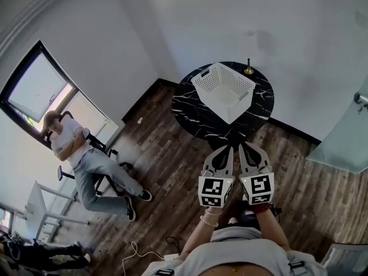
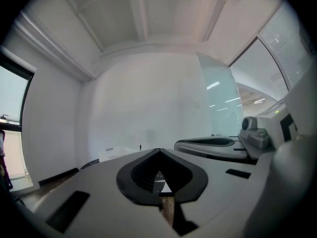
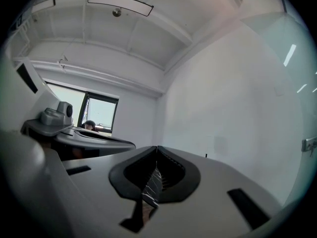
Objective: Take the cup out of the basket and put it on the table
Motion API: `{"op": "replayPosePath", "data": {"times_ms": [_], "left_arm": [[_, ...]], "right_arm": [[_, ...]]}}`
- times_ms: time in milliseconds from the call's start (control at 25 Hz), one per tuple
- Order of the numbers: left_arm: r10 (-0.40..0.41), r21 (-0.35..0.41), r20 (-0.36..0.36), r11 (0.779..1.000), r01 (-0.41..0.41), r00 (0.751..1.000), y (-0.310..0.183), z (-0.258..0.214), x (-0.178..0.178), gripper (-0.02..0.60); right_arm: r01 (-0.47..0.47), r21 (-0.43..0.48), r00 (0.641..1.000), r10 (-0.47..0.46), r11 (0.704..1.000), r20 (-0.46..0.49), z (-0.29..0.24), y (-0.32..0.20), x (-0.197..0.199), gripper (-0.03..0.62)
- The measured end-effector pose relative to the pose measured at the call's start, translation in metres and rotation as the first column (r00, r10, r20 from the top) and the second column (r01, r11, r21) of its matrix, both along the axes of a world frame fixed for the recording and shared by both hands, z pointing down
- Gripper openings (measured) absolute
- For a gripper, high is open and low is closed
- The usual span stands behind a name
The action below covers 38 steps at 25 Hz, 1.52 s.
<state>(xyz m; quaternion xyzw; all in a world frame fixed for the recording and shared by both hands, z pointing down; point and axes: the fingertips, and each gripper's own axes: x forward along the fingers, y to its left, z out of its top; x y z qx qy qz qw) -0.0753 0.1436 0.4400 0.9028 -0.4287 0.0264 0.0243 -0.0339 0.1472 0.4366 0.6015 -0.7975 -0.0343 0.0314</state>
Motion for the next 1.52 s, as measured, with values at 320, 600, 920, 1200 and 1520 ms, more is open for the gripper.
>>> {"op": "replayPosePath", "data": {"times_ms": [320, 600, 920, 1200, 1520], "left_arm": [[-0.059, -0.008, -0.005, 0.998, 0.059, 0.998, -0.047, -0.005, 0.001, 0.005], [-0.115, 0.002, -0.009, 0.993, 0.115, 0.993, -0.089, -0.013, 0.017, 0.005], [-0.158, -0.006, -0.007, 0.987, 0.158, 0.987, -0.127, -0.012, 0.043, 0.005], [-0.177, -0.005, -0.012, 0.984, 0.177, 0.984, -0.150, -0.010, 0.074, 0.005], [-0.179, -0.007, 0.000, 0.984, 0.179, 0.984, -0.158, -0.005, 0.098, 0.005]], "right_arm": [[0.063, 0.014, 0.998, -0.063, 0.998, -0.015, -0.008, -0.051, 0.001, 0.009], [0.131, 0.017, 0.991, -0.131, 0.991, -0.002, -0.018, -0.093, 0.010, 0.009], [0.176, 0.014, 0.984, -0.176, 0.984, 0.002, -0.018, -0.132, 0.037, 0.009], [0.188, 0.025, 0.982, -0.188, 0.982, 0.011, -0.017, -0.153, 0.069, 0.009], [0.192, 0.015, 0.981, -0.192, 0.981, 0.028, -0.009, -0.166, 0.093, 0.011]]}}
